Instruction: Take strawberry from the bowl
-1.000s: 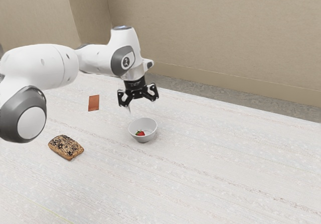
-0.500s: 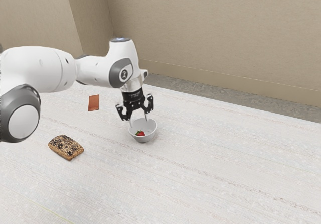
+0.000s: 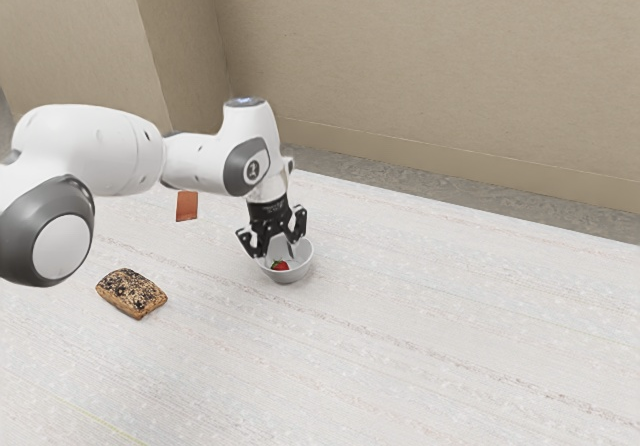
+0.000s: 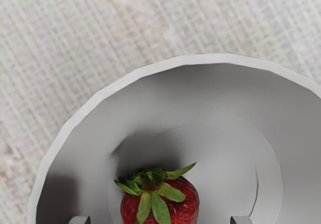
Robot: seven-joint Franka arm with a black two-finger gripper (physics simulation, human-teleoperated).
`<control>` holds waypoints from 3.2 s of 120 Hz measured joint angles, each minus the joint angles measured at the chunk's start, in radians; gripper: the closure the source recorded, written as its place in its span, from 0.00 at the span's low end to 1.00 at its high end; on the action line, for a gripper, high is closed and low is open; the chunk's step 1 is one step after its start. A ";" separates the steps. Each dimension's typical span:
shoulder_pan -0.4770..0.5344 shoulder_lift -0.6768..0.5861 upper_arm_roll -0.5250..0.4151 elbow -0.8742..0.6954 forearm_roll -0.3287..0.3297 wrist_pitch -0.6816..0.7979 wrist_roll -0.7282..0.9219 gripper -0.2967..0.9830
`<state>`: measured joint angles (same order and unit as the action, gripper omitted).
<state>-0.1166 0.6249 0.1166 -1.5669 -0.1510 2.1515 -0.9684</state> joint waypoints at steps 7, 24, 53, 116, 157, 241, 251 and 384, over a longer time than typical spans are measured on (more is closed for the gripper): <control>0.000 0.000 0.000 -0.006 -0.003 0.009 -0.008 0.52; 0.000 0.005 0.000 -0.018 -0.006 0.035 -0.022 0.55; 0.000 0.014 0.000 -0.018 -0.009 0.086 -0.038 0.53; 0.002 0.025 -0.002 -0.018 -0.016 0.135 -0.049 0.59; 0.002 0.026 -0.011 -0.015 -0.030 0.127 -0.038 0.58; 0.018 0.034 -0.025 -0.008 -0.057 0.106 0.021 0.55; 0.018 0.033 -0.025 -0.009 -0.055 0.107 0.028 0.57; -0.114 -0.167 -0.019 -0.101 -0.015 0.089 0.016 0.85</control>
<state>-0.2310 0.4578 0.0974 -1.6676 -0.1662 2.2408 -0.9527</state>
